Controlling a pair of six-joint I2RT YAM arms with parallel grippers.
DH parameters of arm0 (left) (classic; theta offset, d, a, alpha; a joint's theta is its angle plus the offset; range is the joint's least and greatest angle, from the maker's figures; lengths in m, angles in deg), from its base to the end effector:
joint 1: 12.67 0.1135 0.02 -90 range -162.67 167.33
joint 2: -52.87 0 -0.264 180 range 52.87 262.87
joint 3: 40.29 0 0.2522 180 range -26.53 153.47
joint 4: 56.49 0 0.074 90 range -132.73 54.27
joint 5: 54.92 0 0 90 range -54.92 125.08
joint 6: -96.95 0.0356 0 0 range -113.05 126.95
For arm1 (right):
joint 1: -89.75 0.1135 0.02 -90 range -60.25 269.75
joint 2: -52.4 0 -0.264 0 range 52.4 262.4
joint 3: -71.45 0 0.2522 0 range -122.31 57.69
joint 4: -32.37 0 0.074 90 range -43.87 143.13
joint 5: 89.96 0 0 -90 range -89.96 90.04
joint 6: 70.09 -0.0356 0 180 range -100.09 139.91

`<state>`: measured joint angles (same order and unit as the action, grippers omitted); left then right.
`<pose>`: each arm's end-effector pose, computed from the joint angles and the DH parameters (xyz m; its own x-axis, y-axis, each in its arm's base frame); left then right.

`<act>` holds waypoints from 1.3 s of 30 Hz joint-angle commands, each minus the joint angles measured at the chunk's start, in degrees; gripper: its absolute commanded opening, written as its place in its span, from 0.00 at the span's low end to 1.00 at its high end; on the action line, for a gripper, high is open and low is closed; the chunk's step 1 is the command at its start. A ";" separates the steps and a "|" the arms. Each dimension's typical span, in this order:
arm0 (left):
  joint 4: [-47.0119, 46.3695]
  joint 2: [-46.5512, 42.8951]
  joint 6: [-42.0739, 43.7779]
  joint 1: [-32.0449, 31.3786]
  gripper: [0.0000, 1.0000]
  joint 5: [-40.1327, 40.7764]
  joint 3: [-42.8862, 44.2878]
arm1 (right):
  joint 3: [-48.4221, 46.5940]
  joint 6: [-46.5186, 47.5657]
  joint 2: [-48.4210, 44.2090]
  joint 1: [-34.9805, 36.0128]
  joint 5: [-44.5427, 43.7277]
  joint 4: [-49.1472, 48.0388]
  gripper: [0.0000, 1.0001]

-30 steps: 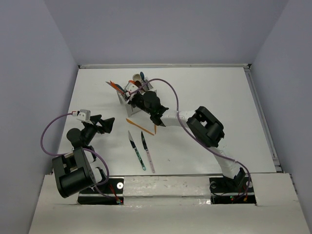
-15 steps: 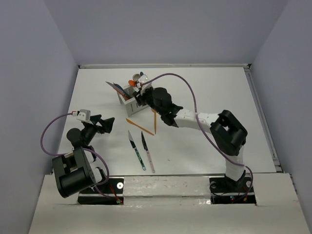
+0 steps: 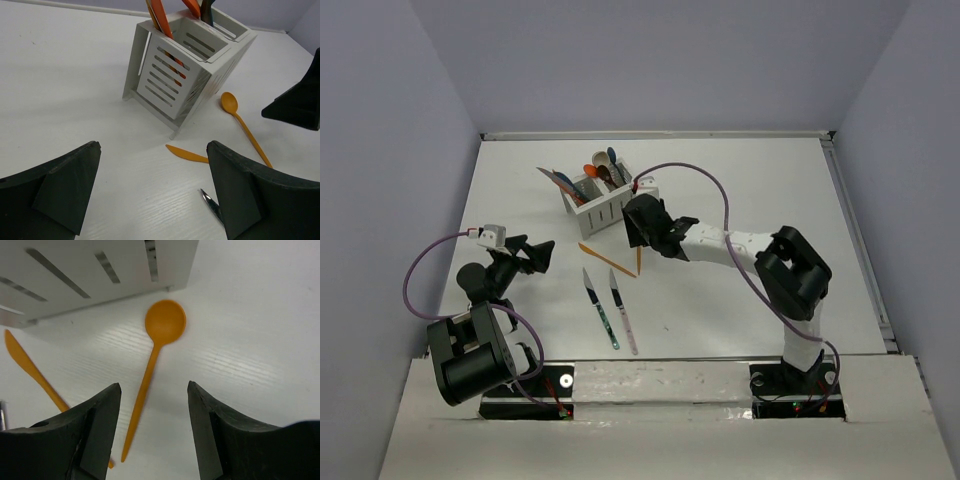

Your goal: Sort the eating utensils into containers

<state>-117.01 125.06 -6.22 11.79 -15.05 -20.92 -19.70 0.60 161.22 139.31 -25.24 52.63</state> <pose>0.1821 0.0528 0.1769 0.0215 -0.1507 -0.9883 0.4434 0.8874 -0.1257 0.2900 0.3168 0.2216 -0.5316 -0.1628 -0.8312 -0.3114 0.9502 0.0131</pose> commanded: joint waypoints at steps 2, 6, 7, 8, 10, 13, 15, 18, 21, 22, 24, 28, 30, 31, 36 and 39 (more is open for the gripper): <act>-19.76 -1.08 1.92 -0.21 0.99 0.47 -0.33 | -2.15 -5.30 3.68 0.10 0.40 5.45 0.59; -19.85 -1.25 2.01 -0.21 0.99 0.56 -0.42 | -3.56 -5.39 6.75 0.10 0.32 6.59 0.57; -19.85 -1.34 2.09 -0.21 0.99 0.47 -0.51 | -4.17 -5.47 8.41 0.10 0.32 7.12 0.57; -19.94 -1.34 2.01 -0.21 0.99 0.47 -0.51 | -4.79 -5.56 9.21 0.10 0.49 7.73 0.57; -20.03 -1.43 2.09 -0.21 0.99 0.47 -0.60 | -6.90 -5.65 11.58 0.10 1.02 9.49 0.54; -20.11 -1.61 2.09 -0.21 0.99 0.38 -0.68 | -8.92 -6.18 13.17 0.10 1.20 11.68 0.51; -20.11 -1.69 2.18 -0.30 0.99 0.47 -0.68 | -8.92 -6.53 13.53 0.10 1.20 11.87 0.45; -20.11 -1.69 2.09 -0.30 0.99 0.47 -0.69 | -8.66 -6.79 13.53 0.10 0.85 12.39 0.30; -20.03 -1.70 2.18 -0.30 0.99 0.47 -0.77 | -6.73 -8.20 11.78 0.10 -0.64 12.57 0.10; -20.03 -1.78 2.36 -0.39 0.99 0.56 -0.77 | -6.03 -8.55 11.08 0.10 -1.17 12.57 0.06; -19.85 -1.87 2.45 -0.30 0.99 0.65 -0.77 | -3.40 -9.60 8.45 0.10 -3.37 13.18 0.00; -19.59 -1.96 2.71 -0.30 0.99 0.91 -0.77 | 2.05 -11.54 3.52 0.10 -7.15 15.47 0.00; -19.50 -1.96 2.80 -0.30 0.99 1.00 -0.77 | 5.23 -11.63 -2.18 0.10 -8.29 15.65 0.00; -19.50 -1.87 2.80 -0.30 0.99 1.00 -0.77 | 8.27 -10.06 -6.64 0.10 -9.34 15.21 0.00; -19.67 -1.69 2.62 -0.30 0.99 1.17 -0.51 | 20.93 6.94 -22.63 2.91 -12.35 -2.59 0.00; -19.85 -1.96 2.62 -0.30 0.99 1.17 -0.68 | 32.44 21.73 -29.96 2.91 -5.68 -30.33 0.00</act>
<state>-116.99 124.27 -4.86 11.75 -13.91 -21.32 2.97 1.86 140.65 141.15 -33.74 54.38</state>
